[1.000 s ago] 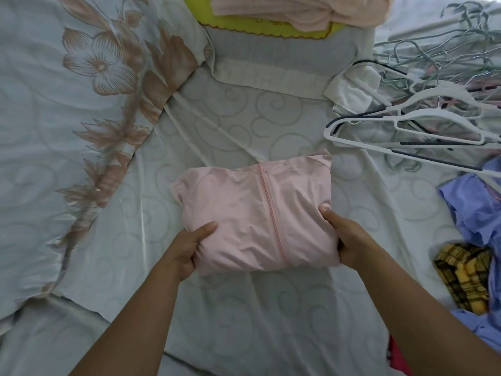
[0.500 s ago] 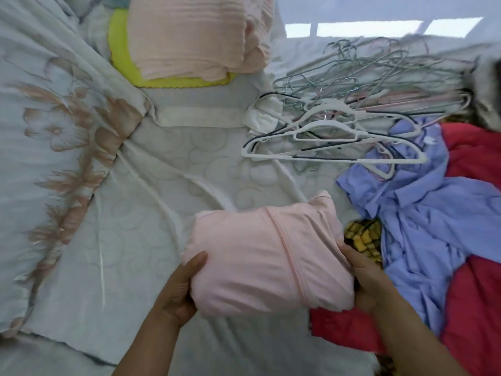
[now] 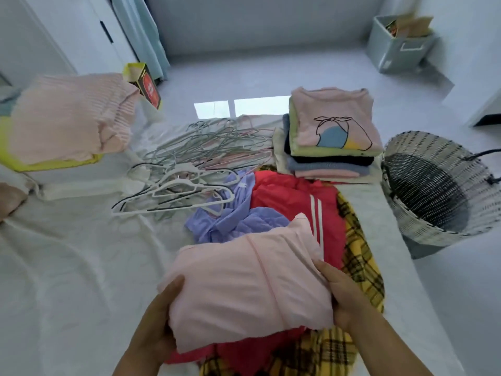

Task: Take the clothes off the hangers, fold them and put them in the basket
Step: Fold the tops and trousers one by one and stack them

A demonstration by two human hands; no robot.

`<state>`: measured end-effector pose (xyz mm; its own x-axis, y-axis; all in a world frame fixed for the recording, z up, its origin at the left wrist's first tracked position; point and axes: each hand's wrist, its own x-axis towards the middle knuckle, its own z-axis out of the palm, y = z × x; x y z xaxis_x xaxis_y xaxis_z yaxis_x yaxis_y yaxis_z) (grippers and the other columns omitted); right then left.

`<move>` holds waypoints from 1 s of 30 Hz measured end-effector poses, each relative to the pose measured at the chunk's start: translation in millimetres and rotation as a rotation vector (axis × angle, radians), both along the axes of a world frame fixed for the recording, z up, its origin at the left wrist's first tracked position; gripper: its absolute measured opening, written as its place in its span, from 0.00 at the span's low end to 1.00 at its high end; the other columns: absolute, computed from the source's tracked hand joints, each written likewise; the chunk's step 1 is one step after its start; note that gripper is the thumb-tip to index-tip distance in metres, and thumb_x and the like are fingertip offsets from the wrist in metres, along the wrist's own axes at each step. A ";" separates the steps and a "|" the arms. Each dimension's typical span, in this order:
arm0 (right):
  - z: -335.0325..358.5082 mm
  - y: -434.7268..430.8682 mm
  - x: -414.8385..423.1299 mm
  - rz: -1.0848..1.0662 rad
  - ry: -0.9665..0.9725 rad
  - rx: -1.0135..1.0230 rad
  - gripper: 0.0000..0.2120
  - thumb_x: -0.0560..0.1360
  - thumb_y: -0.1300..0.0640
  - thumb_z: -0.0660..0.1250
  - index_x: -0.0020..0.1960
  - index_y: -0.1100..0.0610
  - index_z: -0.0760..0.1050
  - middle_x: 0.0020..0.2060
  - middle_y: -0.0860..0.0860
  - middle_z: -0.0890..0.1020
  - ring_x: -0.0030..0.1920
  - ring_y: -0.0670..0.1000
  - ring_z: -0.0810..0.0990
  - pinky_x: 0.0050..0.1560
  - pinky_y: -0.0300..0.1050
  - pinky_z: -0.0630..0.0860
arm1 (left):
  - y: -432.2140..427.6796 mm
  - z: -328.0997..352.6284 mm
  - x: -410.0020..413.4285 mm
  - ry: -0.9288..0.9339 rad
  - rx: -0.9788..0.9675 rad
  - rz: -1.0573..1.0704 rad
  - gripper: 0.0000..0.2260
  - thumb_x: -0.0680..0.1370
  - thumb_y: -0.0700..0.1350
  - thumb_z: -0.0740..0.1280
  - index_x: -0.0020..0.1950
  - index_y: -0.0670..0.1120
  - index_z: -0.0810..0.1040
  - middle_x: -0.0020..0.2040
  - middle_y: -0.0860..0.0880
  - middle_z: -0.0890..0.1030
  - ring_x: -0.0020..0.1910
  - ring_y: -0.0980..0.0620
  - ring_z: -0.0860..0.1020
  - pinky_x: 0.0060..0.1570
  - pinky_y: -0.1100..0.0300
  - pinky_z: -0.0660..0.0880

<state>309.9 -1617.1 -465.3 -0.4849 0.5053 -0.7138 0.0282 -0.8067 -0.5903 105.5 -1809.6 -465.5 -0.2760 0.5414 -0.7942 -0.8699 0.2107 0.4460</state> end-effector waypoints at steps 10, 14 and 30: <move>8.9 111.0 46.5 -0.133 -0.045 0.043 0.12 0.77 0.50 0.62 0.50 0.58 0.78 0.38 0.55 0.85 0.41 0.56 0.82 0.31 0.47 0.80 | 142.0 4.2 22.2 0.219 -0.008 -0.066 0.30 0.62 0.53 0.74 0.61 0.44 0.77 0.52 0.41 0.83 0.49 0.43 0.82 0.41 0.52 0.79; 14.4 177.5 37.7 -0.198 -0.026 0.101 0.13 0.74 0.50 0.64 0.52 0.56 0.78 0.39 0.54 0.85 0.40 0.55 0.83 0.31 0.48 0.81 | 218.5 14.5 7.0 0.274 0.064 -0.124 0.32 0.61 0.52 0.77 0.62 0.44 0.76 0.53 0.42 0.83 0.47 0.45 0.83 0.37 0.54 0.80; 17.8 448.7 -15.8 -0.163 -0.131 0.504 0.15 0.74 0.43 0.67 0.50 0.55 0.77 0.45 0.49 0.83 0.49 0.51 0.81 0.47 0.49 0.78 | 487.4 17.8 -59.2 0.758 0.085 -0.252 0.40 0.63 0.63 0.74 0.69 0.47 0.68 0.63 0.46 0.76 0.61 0.45 0.75 0.54 0.52 0.75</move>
<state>294.1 -1168.5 -447.5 -0.2948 0.8619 -0.4126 0.0254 -0.4245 -0.9051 46.3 -1322.2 -447.7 -0.5850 0.7095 -0.3928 -0.2551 0.2988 0.9196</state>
